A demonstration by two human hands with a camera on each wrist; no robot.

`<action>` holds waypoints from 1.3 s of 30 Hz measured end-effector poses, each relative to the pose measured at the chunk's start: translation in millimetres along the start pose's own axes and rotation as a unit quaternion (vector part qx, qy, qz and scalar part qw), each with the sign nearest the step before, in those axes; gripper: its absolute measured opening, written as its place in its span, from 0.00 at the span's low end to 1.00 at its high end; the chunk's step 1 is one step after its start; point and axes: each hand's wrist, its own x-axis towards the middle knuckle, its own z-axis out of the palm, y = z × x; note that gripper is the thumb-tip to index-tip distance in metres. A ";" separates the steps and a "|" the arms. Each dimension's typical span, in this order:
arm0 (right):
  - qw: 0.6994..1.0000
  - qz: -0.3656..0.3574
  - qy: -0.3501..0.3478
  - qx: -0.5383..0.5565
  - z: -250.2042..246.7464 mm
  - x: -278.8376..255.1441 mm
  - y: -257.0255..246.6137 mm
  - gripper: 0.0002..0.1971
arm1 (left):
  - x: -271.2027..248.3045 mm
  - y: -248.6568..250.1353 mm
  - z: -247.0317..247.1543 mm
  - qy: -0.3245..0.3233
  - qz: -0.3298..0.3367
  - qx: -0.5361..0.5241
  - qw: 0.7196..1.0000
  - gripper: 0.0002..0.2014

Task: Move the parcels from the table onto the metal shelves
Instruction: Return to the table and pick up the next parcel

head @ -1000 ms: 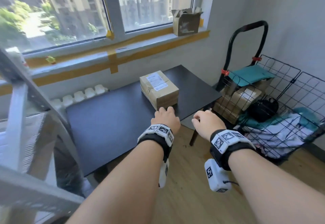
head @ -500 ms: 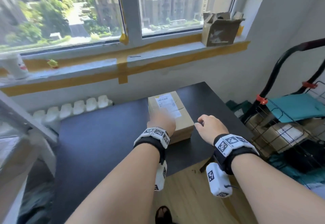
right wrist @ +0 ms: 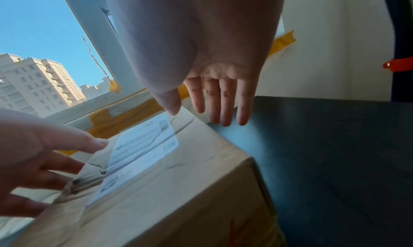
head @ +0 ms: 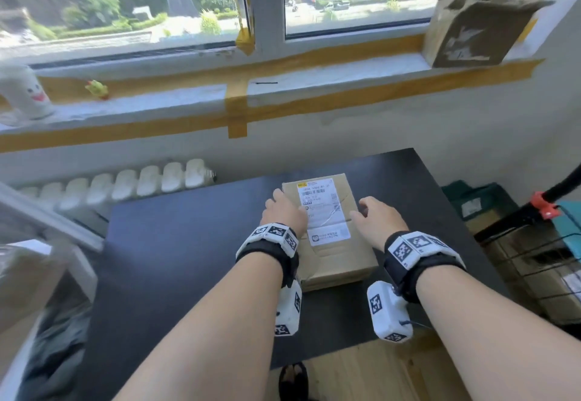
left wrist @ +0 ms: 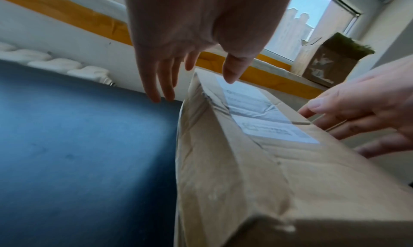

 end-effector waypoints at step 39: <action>0.988 0.013 -0.035 0.151 0.1 -22.1 14.3 0.22 | -46.5 -16.9 7.3 -0.058 -0.097 -0.208 0.972 0.35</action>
